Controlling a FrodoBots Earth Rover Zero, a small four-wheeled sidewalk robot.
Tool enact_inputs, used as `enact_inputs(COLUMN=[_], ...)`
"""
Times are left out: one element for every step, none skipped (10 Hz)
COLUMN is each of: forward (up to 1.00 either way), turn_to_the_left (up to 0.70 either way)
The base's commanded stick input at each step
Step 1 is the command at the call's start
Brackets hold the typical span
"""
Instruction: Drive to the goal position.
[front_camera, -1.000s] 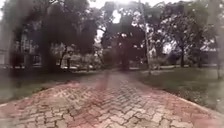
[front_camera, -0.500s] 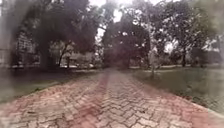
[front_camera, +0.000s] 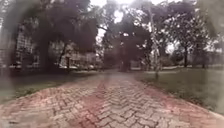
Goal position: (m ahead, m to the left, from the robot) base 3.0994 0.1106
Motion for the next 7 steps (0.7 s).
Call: enact_inputs(forward=[0.70, 0.70, 0.70, 0.70, 0.70, 0.70, 0.70], turn_to_the_left=[0.00, 0.00, 0.00, 0.00, 0.00, 0.00, 0.00])
